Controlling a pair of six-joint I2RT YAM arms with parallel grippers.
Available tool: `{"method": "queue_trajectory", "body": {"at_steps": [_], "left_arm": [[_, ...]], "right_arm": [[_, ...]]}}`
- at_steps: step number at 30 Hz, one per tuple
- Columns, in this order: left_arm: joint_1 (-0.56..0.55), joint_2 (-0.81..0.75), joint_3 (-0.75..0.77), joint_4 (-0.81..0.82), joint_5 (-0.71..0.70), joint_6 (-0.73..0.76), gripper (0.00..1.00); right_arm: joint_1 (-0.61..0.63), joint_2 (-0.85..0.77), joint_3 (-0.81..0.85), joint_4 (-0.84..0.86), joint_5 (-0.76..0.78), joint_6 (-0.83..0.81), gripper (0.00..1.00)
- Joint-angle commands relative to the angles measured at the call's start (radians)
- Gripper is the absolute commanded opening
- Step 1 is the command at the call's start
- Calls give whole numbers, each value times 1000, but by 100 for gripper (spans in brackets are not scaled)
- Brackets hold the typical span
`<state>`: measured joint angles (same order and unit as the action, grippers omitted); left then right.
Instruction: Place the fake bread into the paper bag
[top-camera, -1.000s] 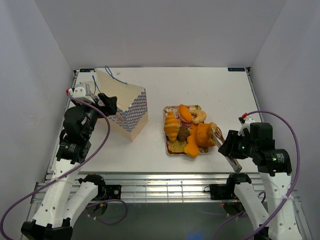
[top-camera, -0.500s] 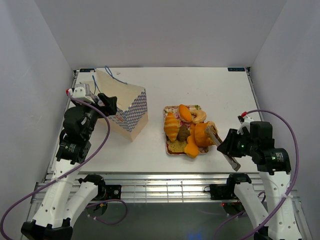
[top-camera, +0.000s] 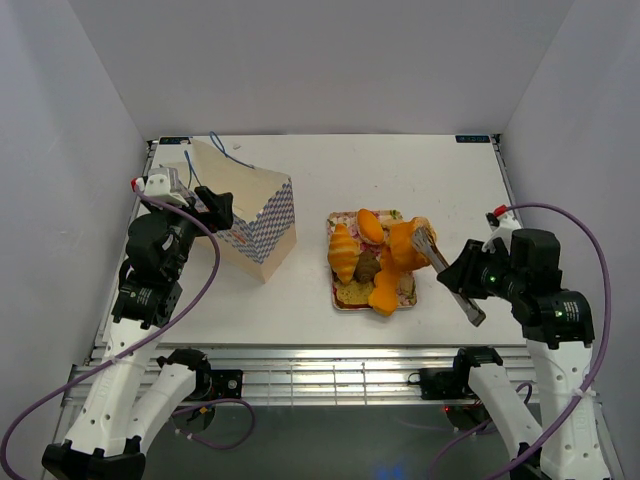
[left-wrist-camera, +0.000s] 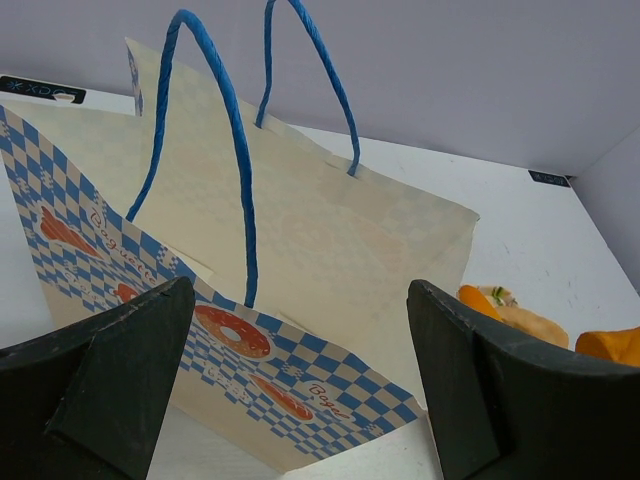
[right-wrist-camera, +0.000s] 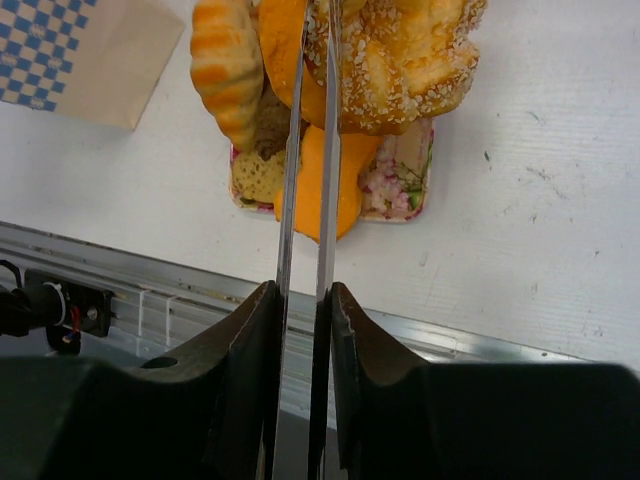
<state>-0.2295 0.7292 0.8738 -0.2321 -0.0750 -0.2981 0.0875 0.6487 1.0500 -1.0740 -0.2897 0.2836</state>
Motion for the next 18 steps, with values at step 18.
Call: {"method": "queue_trajectory", "body": {"at_steps": [18], "left_arm": [[-2, -20, -15, -10, -160, -32, 98]], "right_arm": [[4, 192, 212, 471, -282, 77, 24]]}}
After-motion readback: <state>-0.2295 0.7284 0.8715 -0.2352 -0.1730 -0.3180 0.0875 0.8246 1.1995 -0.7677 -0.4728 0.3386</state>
